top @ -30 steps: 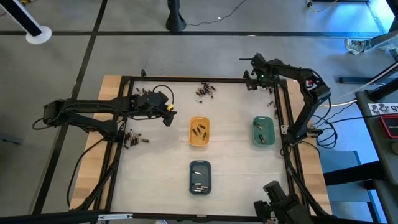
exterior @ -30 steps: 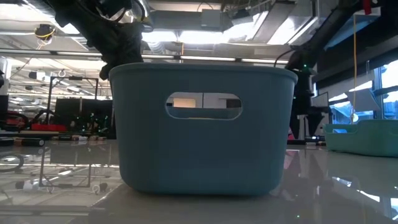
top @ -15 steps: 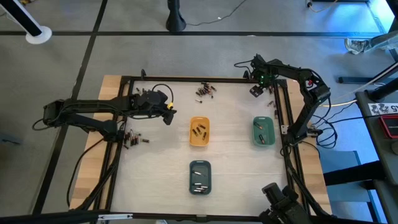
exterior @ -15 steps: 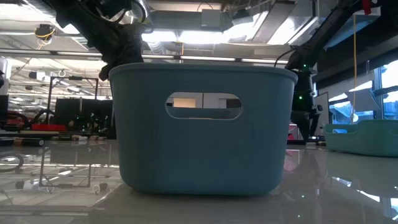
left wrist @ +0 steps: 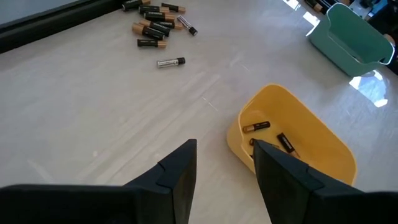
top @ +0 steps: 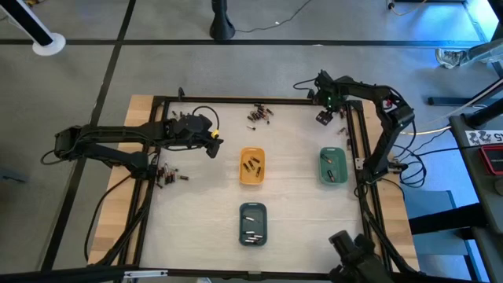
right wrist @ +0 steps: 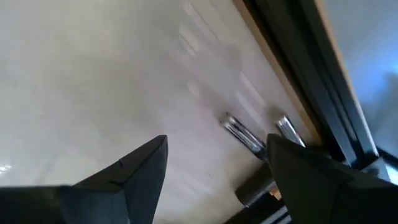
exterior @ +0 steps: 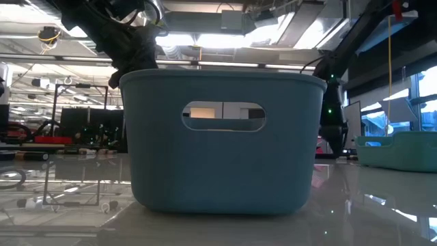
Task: Sort batteries
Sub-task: Put the top right energizer AAA battery into the blue bin
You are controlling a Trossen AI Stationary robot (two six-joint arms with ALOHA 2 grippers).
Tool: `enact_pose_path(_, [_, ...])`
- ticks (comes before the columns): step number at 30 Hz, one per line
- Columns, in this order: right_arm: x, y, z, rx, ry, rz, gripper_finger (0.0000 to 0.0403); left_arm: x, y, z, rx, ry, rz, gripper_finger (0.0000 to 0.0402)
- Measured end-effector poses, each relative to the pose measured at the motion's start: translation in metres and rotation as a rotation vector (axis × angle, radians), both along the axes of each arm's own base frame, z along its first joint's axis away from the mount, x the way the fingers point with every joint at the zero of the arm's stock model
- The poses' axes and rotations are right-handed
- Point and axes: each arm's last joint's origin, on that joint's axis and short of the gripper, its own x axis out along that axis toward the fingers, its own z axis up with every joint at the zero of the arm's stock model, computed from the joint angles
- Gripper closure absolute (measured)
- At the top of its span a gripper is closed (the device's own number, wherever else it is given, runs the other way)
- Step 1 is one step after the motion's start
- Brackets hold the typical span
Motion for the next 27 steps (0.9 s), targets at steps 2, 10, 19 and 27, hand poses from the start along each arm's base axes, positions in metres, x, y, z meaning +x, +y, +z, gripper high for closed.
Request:
enact_pose_path(2, [-0.001,-0.001,-0.007,0.001,0.042,-0.021,0.0128,0.000,0.000,0.000,0.000,0.001,0.000,0.0254])
enact_pose_path(10, [0.001,-0.003,-0.014,0.028,0.025,-0.034,0.0128,0.000,0.000,0.000,0.000,0.001,0.000,0.0254])
enact_pose_path(19, [-0.014,-0.009,-0.016,0.092,-0.085,-0.127,0.0128,0.000,0.000,0.000,-0.001,0.001,0.000,0.0254])
enact_pose_path(27, [-0.013,-0.010,-0.016,0.096,-0.109,-0.161,0.0149,0.000,0.000,0.000,-0.005,-0.001,0.004,0.0254])
